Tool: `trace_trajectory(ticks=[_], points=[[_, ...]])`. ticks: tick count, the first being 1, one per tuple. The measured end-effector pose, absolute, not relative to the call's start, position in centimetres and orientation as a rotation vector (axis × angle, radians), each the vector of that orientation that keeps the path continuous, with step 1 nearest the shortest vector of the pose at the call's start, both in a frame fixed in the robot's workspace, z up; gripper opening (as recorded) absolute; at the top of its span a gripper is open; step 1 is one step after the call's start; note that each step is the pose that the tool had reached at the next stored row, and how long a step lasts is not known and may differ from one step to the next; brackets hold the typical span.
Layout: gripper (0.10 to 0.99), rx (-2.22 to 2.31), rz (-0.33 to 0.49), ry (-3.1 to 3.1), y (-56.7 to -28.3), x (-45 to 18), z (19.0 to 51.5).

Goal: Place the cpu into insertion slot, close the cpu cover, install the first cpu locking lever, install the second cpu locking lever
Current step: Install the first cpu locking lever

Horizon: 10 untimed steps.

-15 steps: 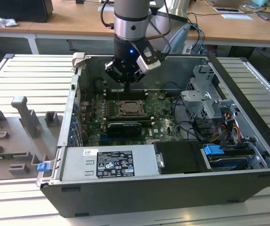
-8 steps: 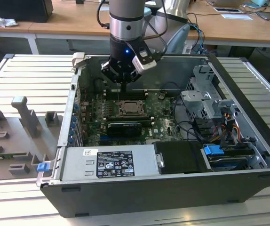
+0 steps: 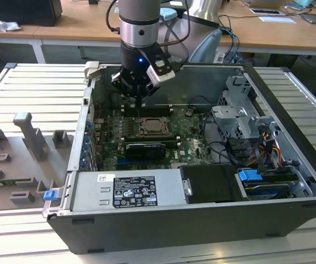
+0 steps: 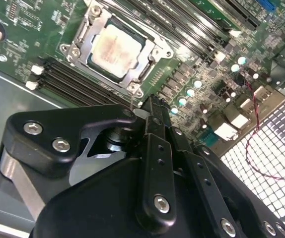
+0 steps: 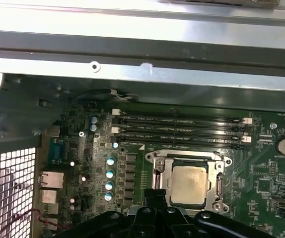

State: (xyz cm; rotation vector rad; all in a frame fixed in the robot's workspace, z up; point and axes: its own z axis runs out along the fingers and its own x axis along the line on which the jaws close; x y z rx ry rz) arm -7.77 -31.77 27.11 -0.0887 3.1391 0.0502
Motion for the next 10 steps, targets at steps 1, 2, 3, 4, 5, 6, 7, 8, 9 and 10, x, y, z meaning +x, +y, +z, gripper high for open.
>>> trace_trajectory(ticks=[1,2,3,4,5,6,7,8,9,10], points=[[0.106,-0.084,0.050,3.139,-31.8,-7.9,27.1],[0.106,-0.079,0.050,3.139,-31.7,-8.0,27.0],[0.106,-0.076,0.050,3.139,-31.7,-8.2,26.9],[0.106,-0.074,0.051,3.139,-31.7,-8.4,26.9],[0.106,-0.074,0.054,3.139,-31.7,-8.7,26.9],[0.106,-0.075,0.057,3.139,-31.5,-8.9,26.8],[0.106,-0.074,0.058,3.139,-31.1,-8.9,26.6],[0.106,-0.074,0.059,3.139,-30.9,-8.9,26.5],[0.106,-0.073,0.059,3.139,-30.8,-8.9,26.4],[0.106,-0.072,0.060,3.139,-30.6,-8.9,26.3]])
